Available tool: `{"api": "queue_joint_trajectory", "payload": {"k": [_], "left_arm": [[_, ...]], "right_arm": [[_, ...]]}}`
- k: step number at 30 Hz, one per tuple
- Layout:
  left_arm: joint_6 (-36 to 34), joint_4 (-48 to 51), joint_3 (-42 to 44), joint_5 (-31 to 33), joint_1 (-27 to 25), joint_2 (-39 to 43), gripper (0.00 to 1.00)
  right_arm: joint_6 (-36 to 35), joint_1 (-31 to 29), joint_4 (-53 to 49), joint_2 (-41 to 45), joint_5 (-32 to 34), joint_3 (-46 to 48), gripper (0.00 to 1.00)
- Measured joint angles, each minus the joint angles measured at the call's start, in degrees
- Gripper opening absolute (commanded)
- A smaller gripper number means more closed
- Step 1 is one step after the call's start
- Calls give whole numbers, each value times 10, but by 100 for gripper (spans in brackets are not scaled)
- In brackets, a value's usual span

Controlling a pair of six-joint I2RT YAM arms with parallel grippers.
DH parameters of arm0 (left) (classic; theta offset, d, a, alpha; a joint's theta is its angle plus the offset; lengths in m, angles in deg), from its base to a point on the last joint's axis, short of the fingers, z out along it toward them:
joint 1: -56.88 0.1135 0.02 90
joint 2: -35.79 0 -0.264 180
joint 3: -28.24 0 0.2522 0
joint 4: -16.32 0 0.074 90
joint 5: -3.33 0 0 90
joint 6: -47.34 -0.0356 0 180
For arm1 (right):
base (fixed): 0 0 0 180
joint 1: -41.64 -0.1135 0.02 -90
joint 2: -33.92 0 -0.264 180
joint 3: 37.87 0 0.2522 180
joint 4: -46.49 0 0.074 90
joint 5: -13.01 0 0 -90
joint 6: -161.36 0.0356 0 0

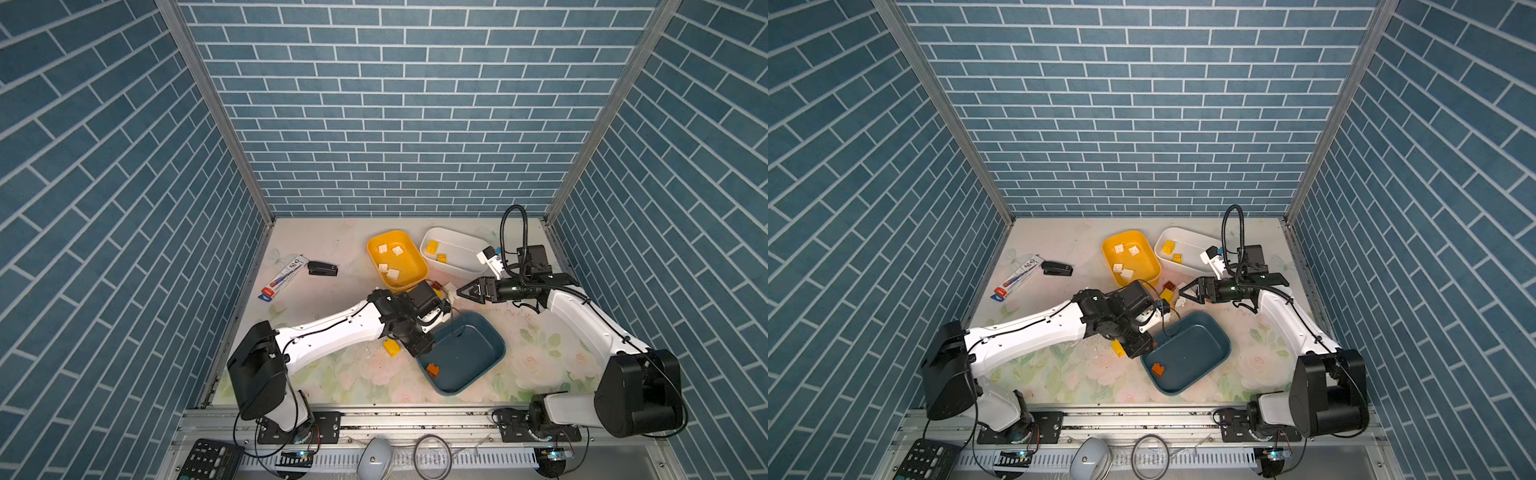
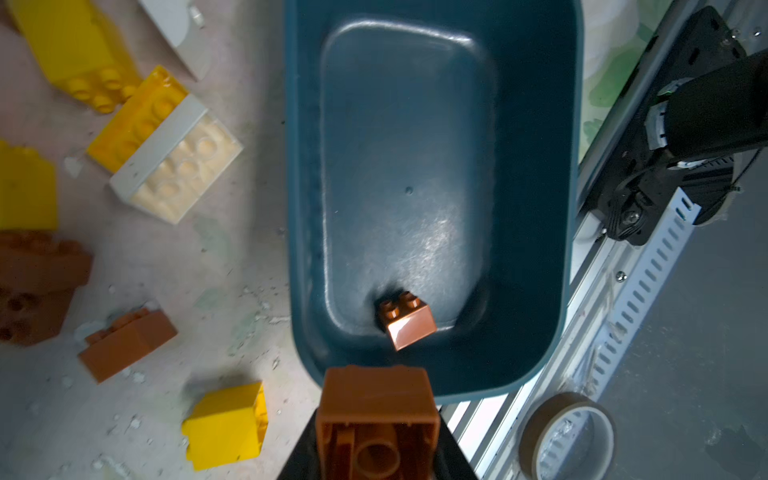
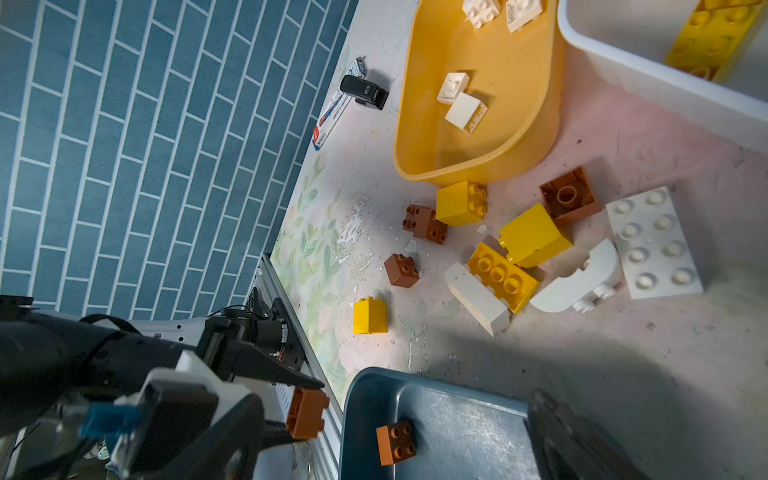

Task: Sort the legos into containers by color
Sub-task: 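Carry the brown brick with the left gripper and release it into the teal tub, then return the left gripper to the bricks and grasp another brown brick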

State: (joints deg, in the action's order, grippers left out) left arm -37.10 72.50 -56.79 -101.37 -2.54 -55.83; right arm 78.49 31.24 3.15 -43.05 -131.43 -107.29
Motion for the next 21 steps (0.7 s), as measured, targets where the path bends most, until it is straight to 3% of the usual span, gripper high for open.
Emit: {"api": "queue_joint_trajectory", "payload": {"k": [3,7,14,21], "left_arm": [[2,-25,0,-3,-16,-35,33],[5,-38,0,-2,-19,-64,64],[3,-19,-3,5,-5,-43,75],[2,21,-7,21,82,11,78]], "right_arm": [[0,3,-6,7,5,0,98],[-1,6,-17,17,11,0,98],[-2,7,-26,21,13,0,98],[-1,7,-23,20,11,0,99]]}}
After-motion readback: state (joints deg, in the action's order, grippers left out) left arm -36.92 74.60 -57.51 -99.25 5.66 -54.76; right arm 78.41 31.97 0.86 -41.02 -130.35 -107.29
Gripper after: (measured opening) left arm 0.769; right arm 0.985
